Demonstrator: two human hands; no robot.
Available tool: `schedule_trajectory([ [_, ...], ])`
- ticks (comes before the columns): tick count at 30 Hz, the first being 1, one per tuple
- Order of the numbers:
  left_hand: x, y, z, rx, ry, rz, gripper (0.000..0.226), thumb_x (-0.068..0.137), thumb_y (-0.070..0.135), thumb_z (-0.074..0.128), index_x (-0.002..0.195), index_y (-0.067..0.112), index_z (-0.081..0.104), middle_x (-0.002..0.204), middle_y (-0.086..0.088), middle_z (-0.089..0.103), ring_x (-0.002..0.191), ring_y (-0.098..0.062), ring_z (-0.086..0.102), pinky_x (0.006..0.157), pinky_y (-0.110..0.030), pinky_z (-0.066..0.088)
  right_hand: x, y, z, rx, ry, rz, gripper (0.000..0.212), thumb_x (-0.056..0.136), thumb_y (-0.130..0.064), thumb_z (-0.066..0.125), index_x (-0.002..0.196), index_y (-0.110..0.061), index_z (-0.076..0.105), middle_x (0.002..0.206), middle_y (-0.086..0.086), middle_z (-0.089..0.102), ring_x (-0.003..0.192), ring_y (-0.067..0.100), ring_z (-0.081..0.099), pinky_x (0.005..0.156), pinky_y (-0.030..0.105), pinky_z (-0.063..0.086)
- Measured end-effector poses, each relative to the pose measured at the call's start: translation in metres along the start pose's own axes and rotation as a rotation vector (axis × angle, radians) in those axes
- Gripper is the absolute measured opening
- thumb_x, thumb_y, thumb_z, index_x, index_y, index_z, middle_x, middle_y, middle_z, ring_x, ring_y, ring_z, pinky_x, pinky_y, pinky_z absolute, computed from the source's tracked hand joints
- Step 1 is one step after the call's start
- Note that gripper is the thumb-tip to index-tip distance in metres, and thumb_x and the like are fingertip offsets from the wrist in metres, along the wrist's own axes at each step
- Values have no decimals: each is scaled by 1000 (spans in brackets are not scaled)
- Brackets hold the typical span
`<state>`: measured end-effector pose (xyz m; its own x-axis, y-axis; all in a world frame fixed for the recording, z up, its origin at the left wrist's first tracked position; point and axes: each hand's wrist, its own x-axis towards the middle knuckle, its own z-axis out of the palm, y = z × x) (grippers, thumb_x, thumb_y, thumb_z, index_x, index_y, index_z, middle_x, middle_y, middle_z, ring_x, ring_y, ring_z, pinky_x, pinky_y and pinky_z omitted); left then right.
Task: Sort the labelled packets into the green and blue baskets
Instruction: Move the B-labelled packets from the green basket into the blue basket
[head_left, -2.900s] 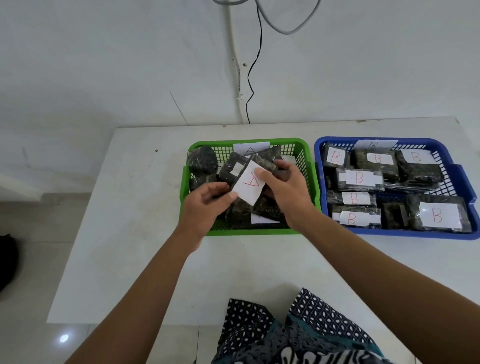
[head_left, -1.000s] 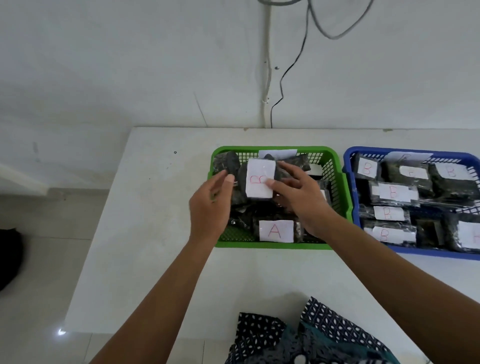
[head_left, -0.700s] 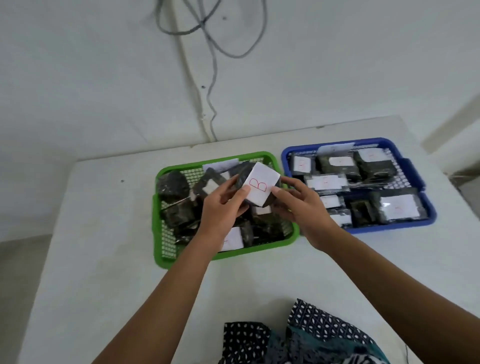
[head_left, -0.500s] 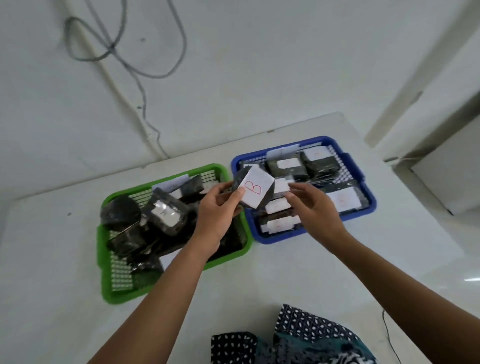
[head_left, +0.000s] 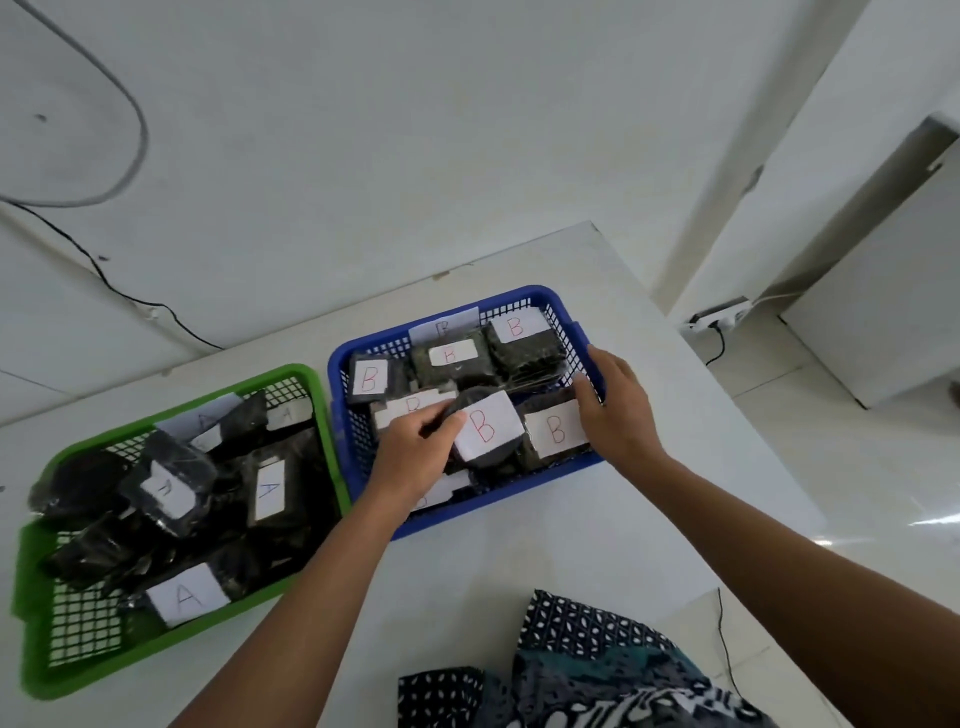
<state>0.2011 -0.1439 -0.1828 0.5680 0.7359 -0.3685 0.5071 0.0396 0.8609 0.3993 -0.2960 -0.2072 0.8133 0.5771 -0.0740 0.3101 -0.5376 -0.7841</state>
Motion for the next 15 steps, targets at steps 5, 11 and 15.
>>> schedule_trajectory([
  [5, 3, 19, 16, -55, -5, 6, 32, 90, 43, 66, 120, 33, 71, 103, 10, 75, 101, -14, 70, 81, -37, 62, 23, 6, -2, 143, -45, 189, 44, 106, -39, 36, 146, -23, 48, 133, -4, 60, 106, 12, 58, 85, 27, 50],
  [11, 10, 42, 54, 176, -88, 104, 36, 91, 46, 63, 124, 32, 68, 103, 21, 69, 98, 4, 62, 79, -19, 53, 34, 15, -11, 381, -164, 299, 32, 106, -37, 37, 105, -31, 68, 84, -14, 75, 81, 8, 71, 60, 18, 52],
  [15, 9, 43, 75, 293, -55, 158, 34, 92, 41, 65, 122, 27, 70, 109, 15, 72, 94, 3, 63, 73, -10, 45, 37, 18, -13, 451, -221, 340, 35, 105, -35, 40, 97, -19, 71, 86, 0, 76, 82, 20, 74, 70, 35, 60],
])
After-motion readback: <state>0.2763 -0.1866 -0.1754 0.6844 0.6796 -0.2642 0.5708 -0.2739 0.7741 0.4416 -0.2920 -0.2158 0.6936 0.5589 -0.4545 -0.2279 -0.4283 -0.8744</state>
